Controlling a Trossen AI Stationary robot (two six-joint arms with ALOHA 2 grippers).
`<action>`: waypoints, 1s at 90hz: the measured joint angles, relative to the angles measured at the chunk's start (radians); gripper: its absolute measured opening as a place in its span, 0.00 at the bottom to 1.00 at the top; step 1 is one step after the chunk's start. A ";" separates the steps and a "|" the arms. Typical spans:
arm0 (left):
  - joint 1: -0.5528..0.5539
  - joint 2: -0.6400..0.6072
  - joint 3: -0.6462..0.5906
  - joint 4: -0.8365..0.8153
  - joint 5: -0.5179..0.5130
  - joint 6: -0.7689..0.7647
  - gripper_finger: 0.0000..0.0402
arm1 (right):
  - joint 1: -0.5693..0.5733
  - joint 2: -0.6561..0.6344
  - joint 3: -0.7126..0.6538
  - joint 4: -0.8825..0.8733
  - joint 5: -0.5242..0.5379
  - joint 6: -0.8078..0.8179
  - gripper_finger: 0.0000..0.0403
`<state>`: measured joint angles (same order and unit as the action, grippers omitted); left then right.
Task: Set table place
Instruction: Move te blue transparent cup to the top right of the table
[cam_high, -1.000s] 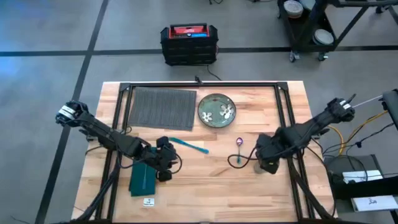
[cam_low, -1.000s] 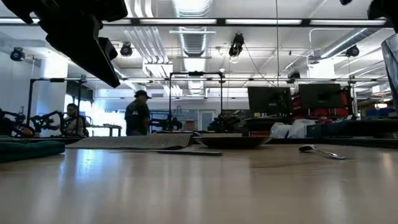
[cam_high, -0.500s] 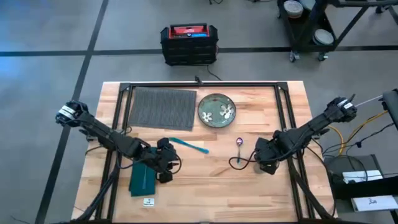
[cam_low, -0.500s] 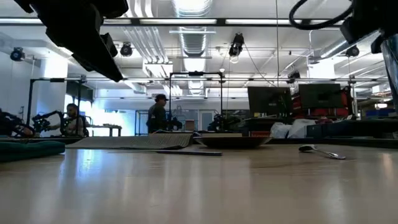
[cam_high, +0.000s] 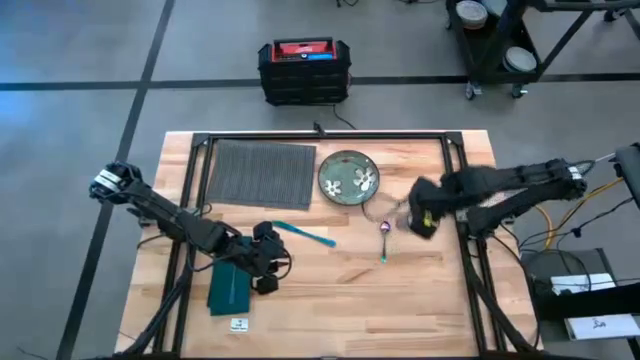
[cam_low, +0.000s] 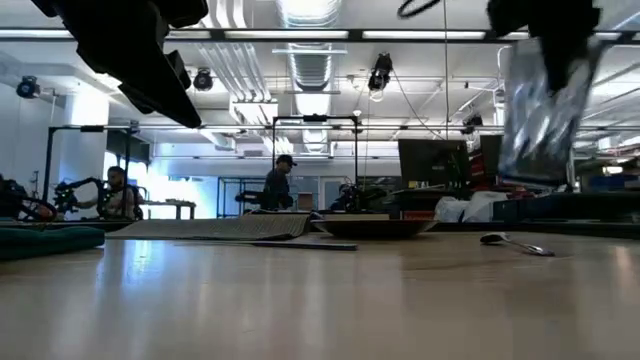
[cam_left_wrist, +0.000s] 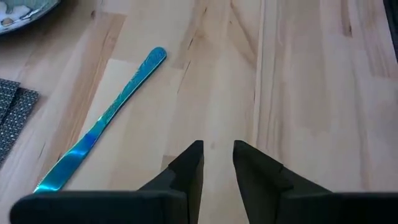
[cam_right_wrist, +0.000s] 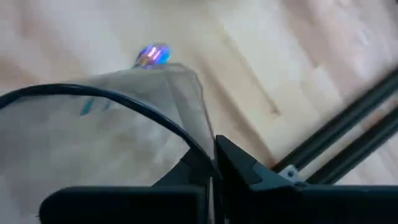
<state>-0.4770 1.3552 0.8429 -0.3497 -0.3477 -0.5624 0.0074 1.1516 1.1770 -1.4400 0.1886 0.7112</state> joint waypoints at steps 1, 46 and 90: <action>0.000 0.000 0.000 0.000 0.000 0.000 0.19 | -0.019 -0.001 -0.003 0.002 0.000 -0.014 0.00; 0.000 0.000 0.000 0.002 0.000 -0.008 0.19 | -0.713 0.126 -0.119 0.262 -0.090 -0.530 0.00; 0.000 0.000 0.000 0.007 0.000 -0.004 0.19 | -0.796 0.187 -0.087 0.289 -0.091 -0.600 0.19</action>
<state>-0.4770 1.3556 0.8429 -0.3431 -0.3475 -0.5663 -0.7883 1.3381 1.0901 -1.1511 0.0974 0.1112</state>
